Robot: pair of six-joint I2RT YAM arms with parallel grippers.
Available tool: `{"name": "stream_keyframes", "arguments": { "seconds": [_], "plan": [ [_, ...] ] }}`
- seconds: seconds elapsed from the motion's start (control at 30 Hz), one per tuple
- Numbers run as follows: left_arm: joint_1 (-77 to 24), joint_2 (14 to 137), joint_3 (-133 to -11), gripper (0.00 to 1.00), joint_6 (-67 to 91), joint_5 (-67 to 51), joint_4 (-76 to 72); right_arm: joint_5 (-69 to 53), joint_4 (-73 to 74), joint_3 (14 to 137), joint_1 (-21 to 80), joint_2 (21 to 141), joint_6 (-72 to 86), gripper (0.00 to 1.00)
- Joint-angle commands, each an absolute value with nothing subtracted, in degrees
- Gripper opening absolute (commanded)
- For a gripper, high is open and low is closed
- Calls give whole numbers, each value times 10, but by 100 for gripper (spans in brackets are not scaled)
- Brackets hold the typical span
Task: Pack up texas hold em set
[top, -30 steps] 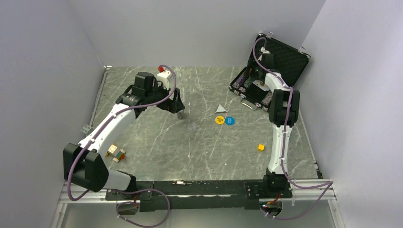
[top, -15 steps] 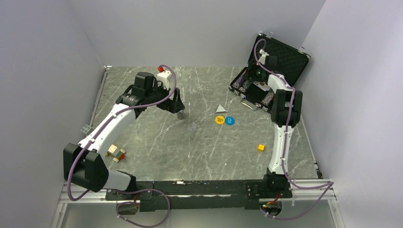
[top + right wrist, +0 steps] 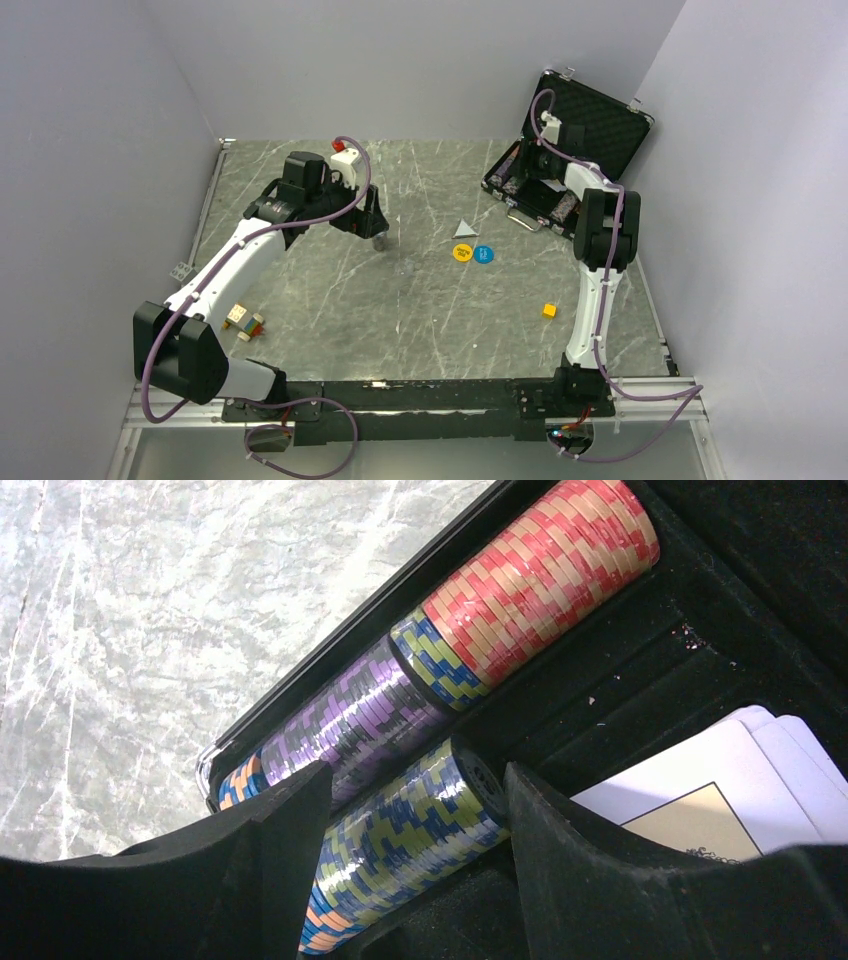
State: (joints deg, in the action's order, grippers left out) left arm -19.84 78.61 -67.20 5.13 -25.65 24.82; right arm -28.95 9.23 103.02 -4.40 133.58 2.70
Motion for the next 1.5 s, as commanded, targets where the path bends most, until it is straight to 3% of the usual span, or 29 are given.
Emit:
{"name": "stream_keyframes", "arguments": {
  "seconds": [0.0,0.27,0.57,0.73,0.9,1.07,1.47],
  "plan": [
    [-198,784,-692,99,43,-265,241,-304,134,1020,-29,1299,28,69],
    [-199,778,-689,99,38,-244,243,-228,148,1051,-28,1272,22,86],
    [-215,793,-686,99,29,-171,259,-149,155,1045,-29,1206,34,90],
    [-242,849,-702,98,18,-108,290,-139,113,955,-29,1111,105,89],
    [-259,902,-715,82,13,-55,295,-198,28,801,-27,973,185,87],
    [-265,933,-719,87,15,-51,277,-218,13,672,-20,873,201,87],
    [-265,1011,-758,84,18,-39,243,-236,83,581,-17,752,160,86]
  ]
}}
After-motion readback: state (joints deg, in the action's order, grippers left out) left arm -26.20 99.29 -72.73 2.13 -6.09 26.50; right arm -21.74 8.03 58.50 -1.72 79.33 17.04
